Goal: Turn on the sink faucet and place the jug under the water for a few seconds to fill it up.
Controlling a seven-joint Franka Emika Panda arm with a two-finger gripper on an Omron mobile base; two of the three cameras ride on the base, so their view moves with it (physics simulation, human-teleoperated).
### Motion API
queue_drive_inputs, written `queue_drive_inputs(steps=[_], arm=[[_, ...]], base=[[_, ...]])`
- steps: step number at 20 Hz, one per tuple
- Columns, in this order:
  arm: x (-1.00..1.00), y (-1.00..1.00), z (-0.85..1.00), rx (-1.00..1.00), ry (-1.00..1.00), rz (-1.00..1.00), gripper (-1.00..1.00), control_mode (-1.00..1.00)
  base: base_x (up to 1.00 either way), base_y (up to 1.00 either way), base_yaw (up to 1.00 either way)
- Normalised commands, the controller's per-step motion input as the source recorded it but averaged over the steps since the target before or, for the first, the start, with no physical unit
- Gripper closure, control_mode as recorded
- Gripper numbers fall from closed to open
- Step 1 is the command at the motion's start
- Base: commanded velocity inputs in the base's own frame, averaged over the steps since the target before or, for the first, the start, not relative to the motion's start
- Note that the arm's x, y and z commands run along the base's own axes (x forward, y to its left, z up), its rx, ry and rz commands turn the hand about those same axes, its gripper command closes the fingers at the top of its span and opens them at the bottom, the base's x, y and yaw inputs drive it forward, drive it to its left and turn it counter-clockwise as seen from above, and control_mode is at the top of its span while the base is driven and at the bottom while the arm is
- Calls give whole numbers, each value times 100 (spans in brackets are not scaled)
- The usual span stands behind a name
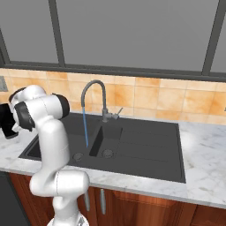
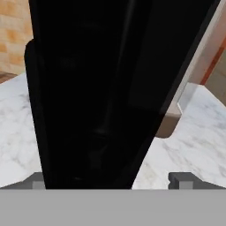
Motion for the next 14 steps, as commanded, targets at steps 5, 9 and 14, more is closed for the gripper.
queue_drive_inputs(steps=[5,9,14], arm=[[0,20,0,0,0,0,100,-100],[0,3,0,0,0,0,100,-100],[0,4,0,0,0,0,100,-100]], base=[[0,0,0],[0,0,0],[0,0,0]])
